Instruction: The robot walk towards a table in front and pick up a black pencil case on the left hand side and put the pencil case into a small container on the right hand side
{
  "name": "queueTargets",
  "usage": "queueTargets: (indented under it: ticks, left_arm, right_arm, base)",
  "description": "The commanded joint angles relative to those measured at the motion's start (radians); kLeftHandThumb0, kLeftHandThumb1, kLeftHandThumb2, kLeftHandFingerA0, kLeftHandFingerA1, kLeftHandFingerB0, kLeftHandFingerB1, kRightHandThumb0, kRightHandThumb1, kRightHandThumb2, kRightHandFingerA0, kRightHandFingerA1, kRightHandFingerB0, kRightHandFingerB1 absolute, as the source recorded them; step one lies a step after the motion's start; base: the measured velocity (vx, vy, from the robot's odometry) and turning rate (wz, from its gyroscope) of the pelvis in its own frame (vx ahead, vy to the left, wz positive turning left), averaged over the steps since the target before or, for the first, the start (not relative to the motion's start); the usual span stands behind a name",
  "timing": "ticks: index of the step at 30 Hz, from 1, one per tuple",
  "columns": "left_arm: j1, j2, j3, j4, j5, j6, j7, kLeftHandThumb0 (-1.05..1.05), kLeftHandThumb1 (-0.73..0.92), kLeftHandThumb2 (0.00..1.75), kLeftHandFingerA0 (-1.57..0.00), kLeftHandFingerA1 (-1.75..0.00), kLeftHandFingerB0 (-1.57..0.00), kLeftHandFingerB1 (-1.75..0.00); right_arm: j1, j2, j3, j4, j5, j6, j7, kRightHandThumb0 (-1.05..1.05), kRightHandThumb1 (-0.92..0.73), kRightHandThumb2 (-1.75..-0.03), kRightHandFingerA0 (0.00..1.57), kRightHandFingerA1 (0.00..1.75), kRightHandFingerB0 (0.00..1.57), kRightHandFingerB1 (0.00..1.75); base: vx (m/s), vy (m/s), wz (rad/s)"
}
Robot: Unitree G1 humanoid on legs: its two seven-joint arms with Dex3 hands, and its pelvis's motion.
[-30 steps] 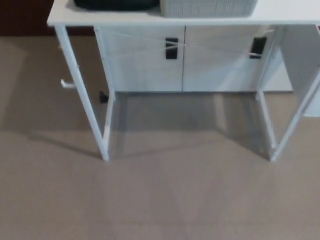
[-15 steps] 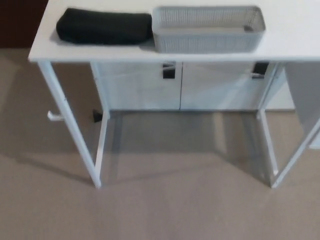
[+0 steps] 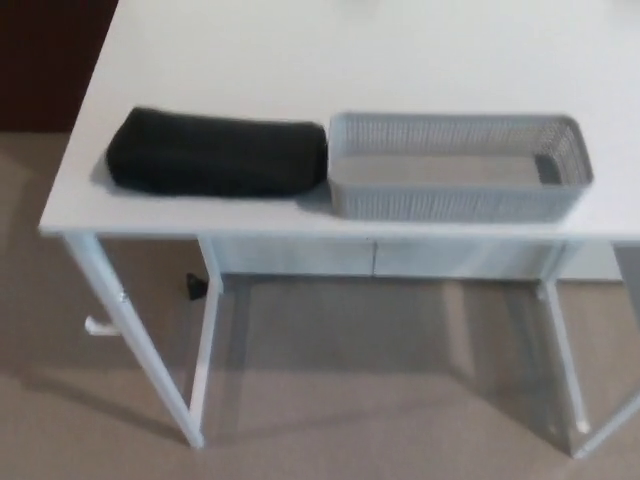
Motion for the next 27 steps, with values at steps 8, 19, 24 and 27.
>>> queueTargets:
  ticks: [8, 19, 24, 27]
  left_arm:
    - [-0.009, 0.012, 0.0, -0.002, 0.004, 0.004, -0.002, -0.4, 0.37, 0.64, -0.35, -0.46, -0.28, -0.41]
    - [-0.004, 0.018, -0.009, -0.015, 0.005, 0.005, -0.004, -0.41, 0.37, 0.64, -0.36, -0.47, -0.28, -0.41]
    - [-0.005, 0.019, -0.012, -0.018, 0.009, -0.004, -0.001, -0.42, 0.37, 0.65, -0.36, -0.47, -0.28, -0.42]
    - [0.005, 0.02, -0.014, -0.034, 0.01, -0.003, -0.005, -0.42, 0.37, 0.66, -0.35, -0.47, -0.27, -0.42]
  right_arm:
    - [-0.01, -0.015, -0.015, 0.013, 0.006, -0.002, -0.004, -0.7, -0.42, -0.54, 0.88, 0.62, 0.53, 0.52]
    - [-0.007, -0.019, -0.013, 0.017, 0.005, -0.003, 0.0, -0.7, -0.43, -0.54, 0.85, 0.61, 0.51, 0.5]
    - [-0.01, -0.02, -0.01, 0.018, 0.003, -0.003, -0.002, -0.7, -0.42, -0.55, 0.85, 0.61, 0.5, 0.5]
    - [-0.01, -0.022, -0.006, 0.019, -0.003, -0.006, -0.008, -0.73, -0.32, -0.76, 0.82, 0.67, 0.48, 0.57]
  base:
    - [0.27, -0.102, 0.01]
    - [0.25, 0.098, -0.24]
    - [0.02, 0.002, 0.02]
    - [0.01, -0.141, 0.07]
